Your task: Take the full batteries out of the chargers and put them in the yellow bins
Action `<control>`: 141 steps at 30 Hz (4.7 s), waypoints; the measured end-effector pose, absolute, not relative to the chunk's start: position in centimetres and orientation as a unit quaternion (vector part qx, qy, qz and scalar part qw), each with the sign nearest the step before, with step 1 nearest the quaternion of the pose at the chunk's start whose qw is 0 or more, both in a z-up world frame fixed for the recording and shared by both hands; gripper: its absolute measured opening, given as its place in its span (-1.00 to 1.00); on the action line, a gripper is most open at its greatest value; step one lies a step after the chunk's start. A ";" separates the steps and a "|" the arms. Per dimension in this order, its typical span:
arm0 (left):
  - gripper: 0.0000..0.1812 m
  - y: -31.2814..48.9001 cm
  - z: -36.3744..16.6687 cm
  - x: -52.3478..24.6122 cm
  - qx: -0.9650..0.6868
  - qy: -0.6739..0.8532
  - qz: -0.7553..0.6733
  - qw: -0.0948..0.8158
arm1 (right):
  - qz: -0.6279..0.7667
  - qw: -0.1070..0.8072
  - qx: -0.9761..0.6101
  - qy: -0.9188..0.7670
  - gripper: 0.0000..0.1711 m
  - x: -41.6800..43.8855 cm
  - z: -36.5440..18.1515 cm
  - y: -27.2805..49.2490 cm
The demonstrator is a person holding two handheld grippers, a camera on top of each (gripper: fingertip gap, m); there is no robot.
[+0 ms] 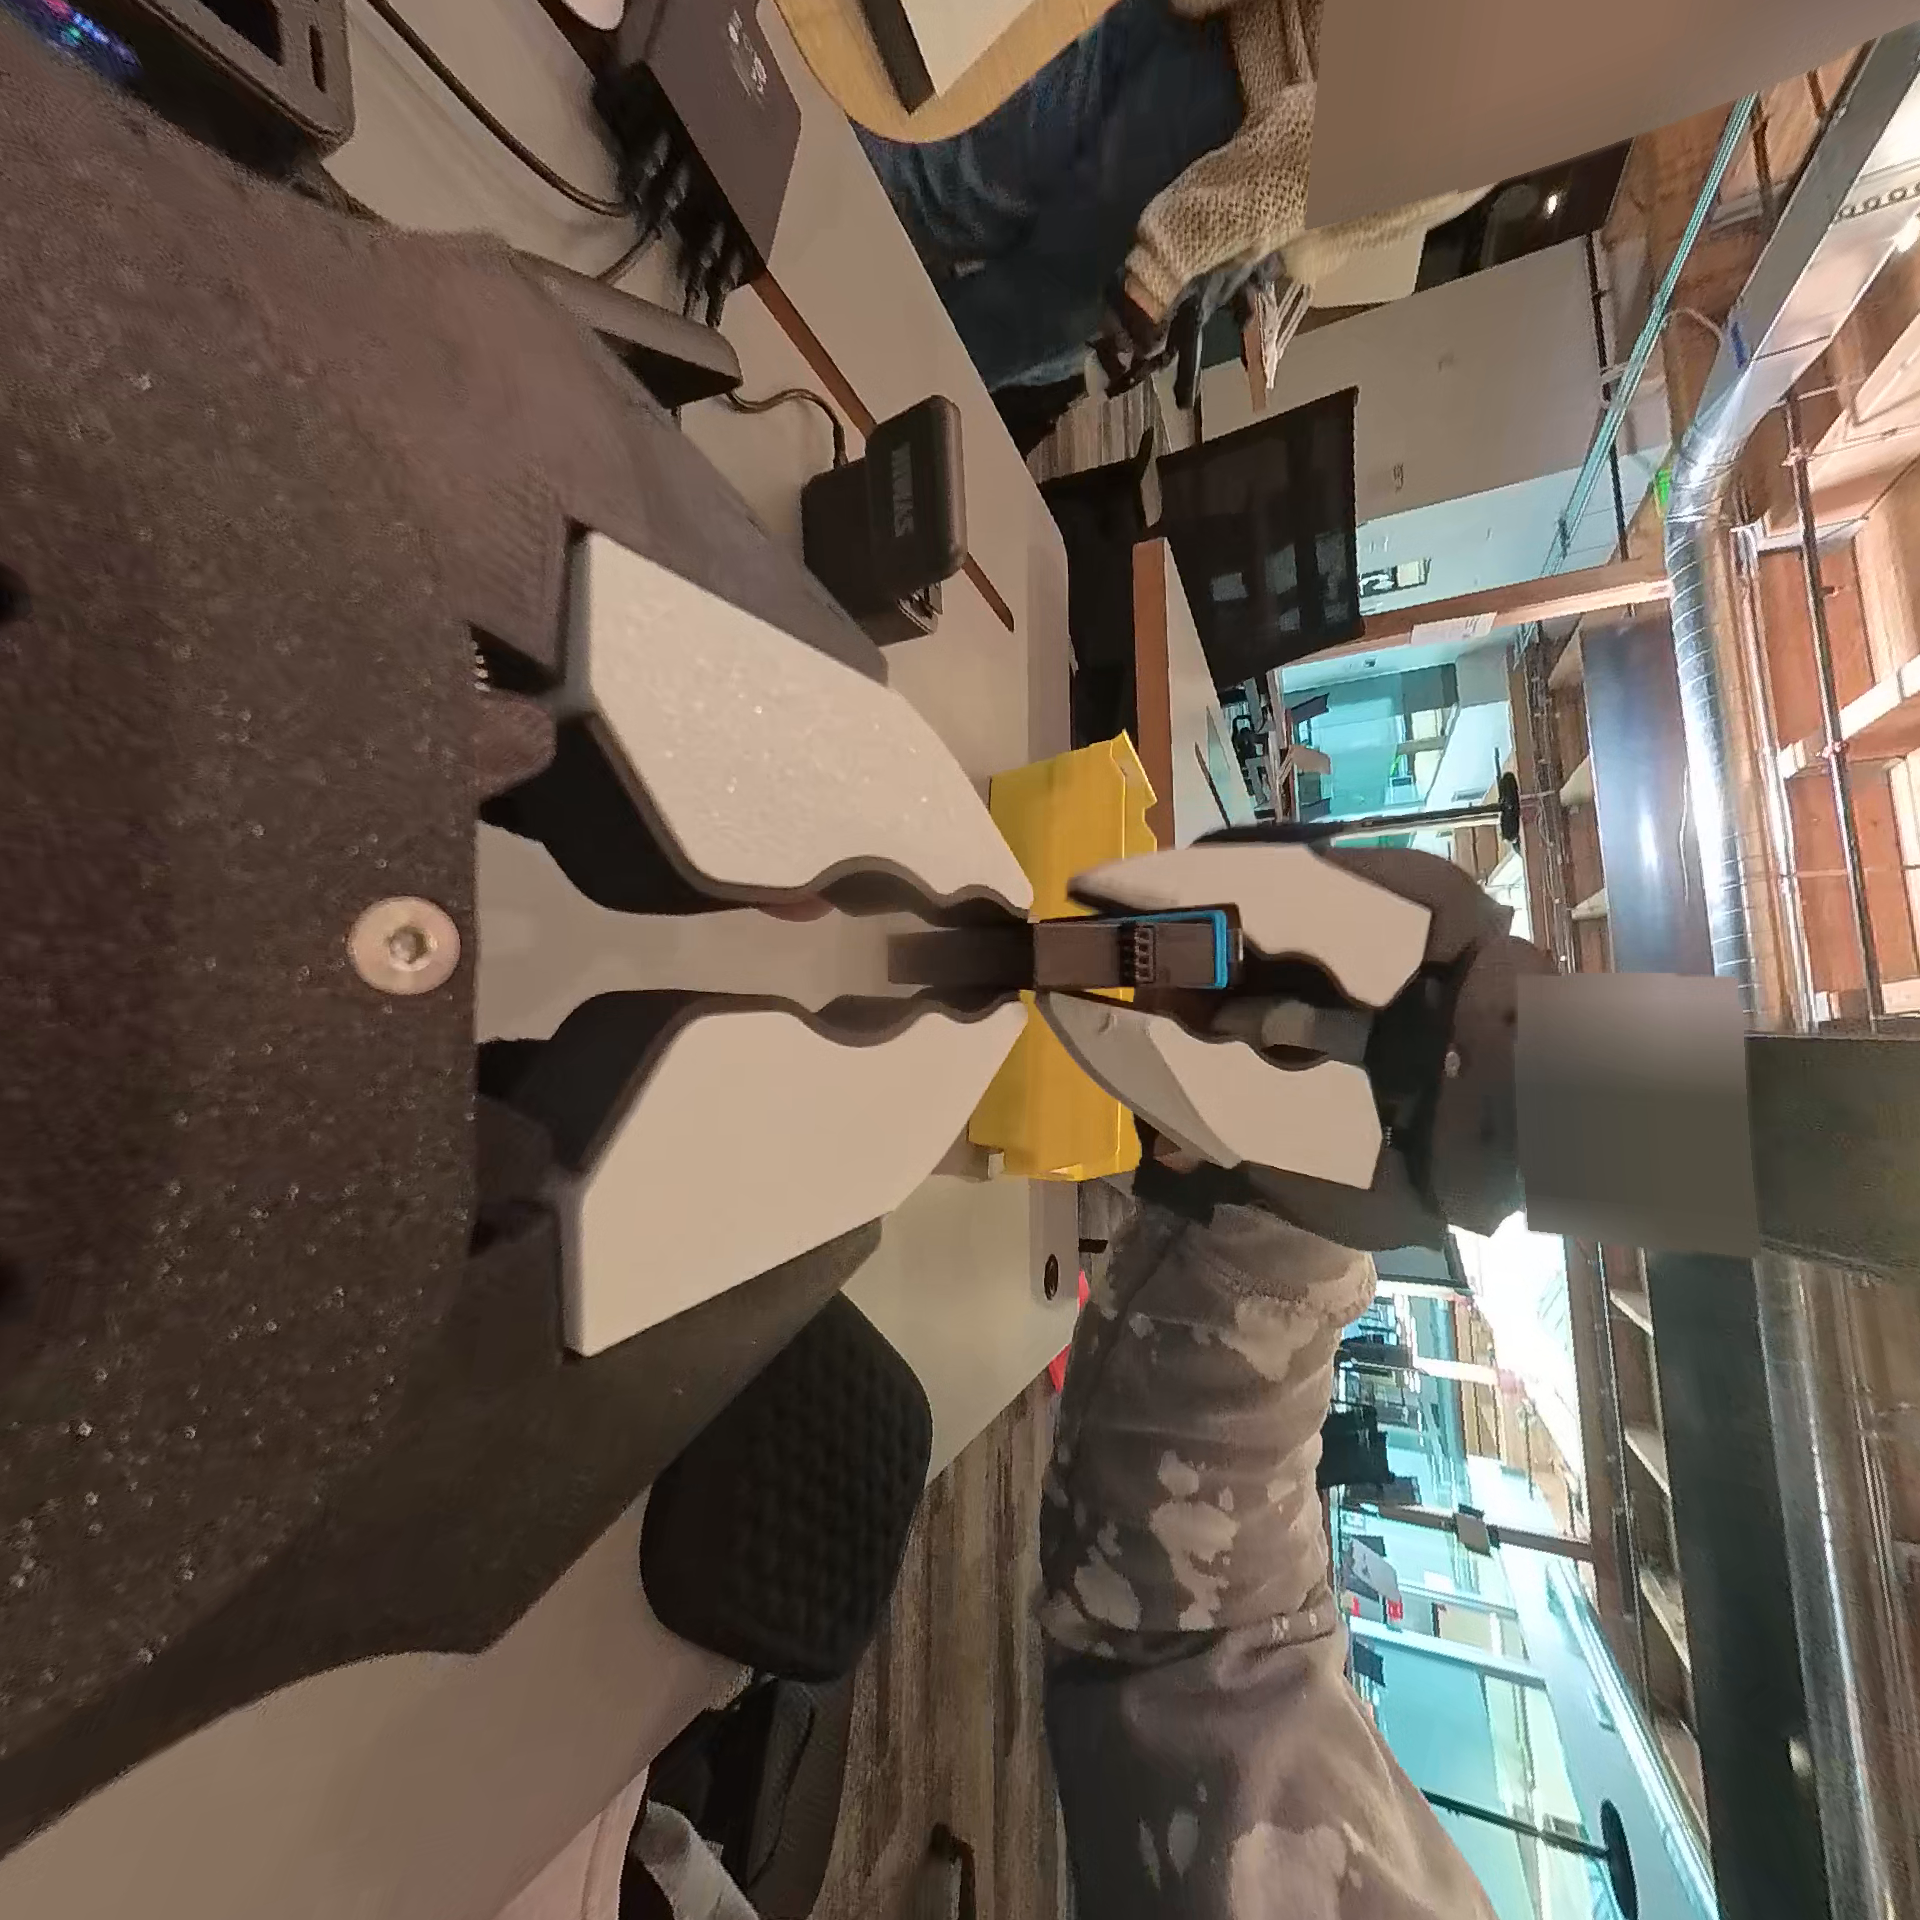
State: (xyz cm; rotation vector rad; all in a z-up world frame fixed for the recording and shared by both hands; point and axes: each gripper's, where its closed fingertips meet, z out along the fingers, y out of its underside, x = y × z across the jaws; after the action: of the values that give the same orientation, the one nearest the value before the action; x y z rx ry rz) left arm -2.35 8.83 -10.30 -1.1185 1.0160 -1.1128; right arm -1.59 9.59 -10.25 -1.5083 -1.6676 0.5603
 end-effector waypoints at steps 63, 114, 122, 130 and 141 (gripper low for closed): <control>-0.37 19.3 -20.7 -7.5 -0.721 0.349 -0.198 0.565 | -0.218 0.208 -0.758 -0.579 -0.66 38.8 -16.4 27.3; -0.43 19.8 -25.8 -5.2 -0.823 0.342 -0.130 0.435 | 0.149 0.487 -0.811 -0.287 -0.33 -4.8 -22.2 22.1; -0.43 19.7 -25.9 -5.1 -0.825 0.345 -0.135 0.426 | 0.152 0.505 -0.802 -0.280 -0.33 -4.8 -22.0 22.0; -0.43 19.7 -26.0 -5.1 -0.828 0.347 -0.142 0.418 | 0.167 0.524 -0.792 -0.265 -0.33 -4.7 -21.4 22.1; -0.41 19.7 -26.0 -5.2 -0.823 0.353 -0.138 0.424 | 0.240 0.572 -0.751 -0.226 -0.32 -3.4 -15.2 21.2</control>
State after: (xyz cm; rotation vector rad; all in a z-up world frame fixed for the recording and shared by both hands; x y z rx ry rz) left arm -5.23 19.72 -25.99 -2.0587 0.8836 -0.3449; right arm -3.45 21.17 -15.18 -1.7608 -0.5289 0.5622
